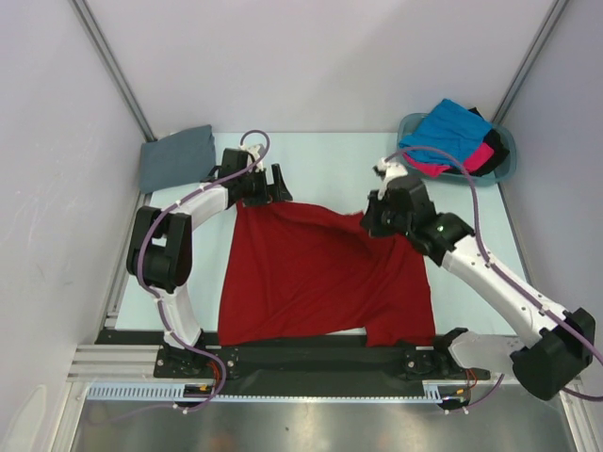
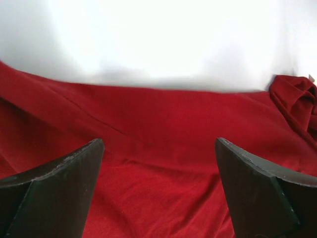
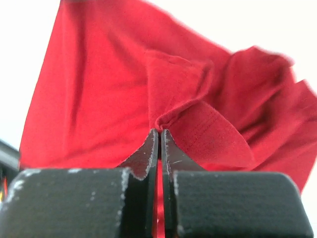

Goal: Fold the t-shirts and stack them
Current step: Flatten the tshirt out

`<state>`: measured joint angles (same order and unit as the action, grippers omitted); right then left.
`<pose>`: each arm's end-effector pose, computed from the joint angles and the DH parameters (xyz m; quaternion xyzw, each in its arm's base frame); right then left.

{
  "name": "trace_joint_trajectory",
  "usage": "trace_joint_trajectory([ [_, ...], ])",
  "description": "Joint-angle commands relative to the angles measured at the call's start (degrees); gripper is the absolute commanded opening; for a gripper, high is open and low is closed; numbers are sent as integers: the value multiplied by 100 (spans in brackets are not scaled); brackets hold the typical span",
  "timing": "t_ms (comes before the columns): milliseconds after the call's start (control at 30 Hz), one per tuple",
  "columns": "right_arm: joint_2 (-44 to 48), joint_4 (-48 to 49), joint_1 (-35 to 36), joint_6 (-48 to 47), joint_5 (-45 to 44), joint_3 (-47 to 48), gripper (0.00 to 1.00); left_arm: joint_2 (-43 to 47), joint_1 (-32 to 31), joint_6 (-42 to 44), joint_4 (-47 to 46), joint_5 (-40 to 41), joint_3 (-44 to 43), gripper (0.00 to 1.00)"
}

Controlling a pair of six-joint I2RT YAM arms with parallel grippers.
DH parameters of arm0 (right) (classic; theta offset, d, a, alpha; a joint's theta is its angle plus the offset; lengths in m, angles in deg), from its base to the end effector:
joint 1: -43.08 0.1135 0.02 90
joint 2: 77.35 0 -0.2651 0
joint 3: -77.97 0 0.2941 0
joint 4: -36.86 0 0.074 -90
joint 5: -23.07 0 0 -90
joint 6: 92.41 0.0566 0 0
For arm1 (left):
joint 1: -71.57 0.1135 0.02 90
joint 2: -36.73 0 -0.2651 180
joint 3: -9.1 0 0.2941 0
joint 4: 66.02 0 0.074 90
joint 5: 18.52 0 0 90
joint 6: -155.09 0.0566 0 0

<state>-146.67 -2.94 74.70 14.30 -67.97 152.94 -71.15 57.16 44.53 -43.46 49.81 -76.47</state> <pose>0.2791 0.1706 0.3172 -0.1104 0.8766 0.1844 0.4305 0.4434 -0.1355 0.1648 0.0234 0.9095 -0.2788 0.3073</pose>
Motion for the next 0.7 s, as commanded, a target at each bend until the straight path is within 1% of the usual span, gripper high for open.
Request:
trace_joint_trajectory([
  [0, 67, -1000, 528, 464, 402, -648, 2, 364, -53, -54, -200, -127, 85, 100],
  [33, 94, -1063, 686, 595, 403, -790, 2, 355, -53, -54, -208, -127, 94, 100],
  [67, 129, -1090, 871, 884, 420, -966, 11, 364, -53, -54, -217, -127, 120, 100],
  [100, 164, -1073, 1177, 1035, 420, -1133, 16, 364, -61, -54, -243, -127, 138, 100],
  [133, 260, -1029, 1337, 1201, 412, -1430, 21, 364, -61, -62, -270, -127, 173, 100],
  [167, 305, -1020, 1451, 1464, 385, -1520, 31, 355, -61, -54, -261, -127, 173, 100],
  [200, 366, -1046, 1635, 1597, 115, -1591, 39, 337, -61, -54, -253, -127, 173, 100],
  [267, 542, -1256, 1734, 1826, -552, -1531, 50, 311, -61, -62, -252, -127, 155, 100],
  [300, 603, -1379, 1743, 1818, -1217, -1460, 52, 311, -61, -54, -261, -127, 147, 100],
  [333, 691, -1476, 1717, 1836, -1658, -1346, 59, 294, -53, -71, -270, -127, 129, 100],
  [367, 718, -1486, 1690, 1714, -2037, -1110, 61, 285, -61, -71, -261, -136, 112, 100],
  [400, 709, -1416, 1499, 1617, -2528, -1004, 61, 267, -61, -71, -253, -153, 85, 100],
  [433, 666, -1346, 1279, 1486, -2663, -898, 61, 250, -53, -80, -244, -162, 42, 100],
  [467, 544, -971, 1077, 1354, -2708, -775, 61, 232, -61, -80, -244, -162, 6, 100],
  [500, 420, -767, 840, 1022, -2395, -739, 61, 232, -61, -89, -226, -162, -3, 100],
  [533, 289, -635, 246, 940, -2157, -669, 59, 223, -61, -89, -226, -171, -20, 100],
  [567, -52, -329, 48, 878, -1981, -625, 58, 223, -61, -80, -217, -179, -29, 100],
  [600, -238, -221, -128, 765, -1736, -538, 56, 223, -61, -80, -209, -180, -20, 100],
  [667, -616, 94, -427, 694, -1646, -458, 55, 232, -61, -71, -200, -162, -20, 100],
])
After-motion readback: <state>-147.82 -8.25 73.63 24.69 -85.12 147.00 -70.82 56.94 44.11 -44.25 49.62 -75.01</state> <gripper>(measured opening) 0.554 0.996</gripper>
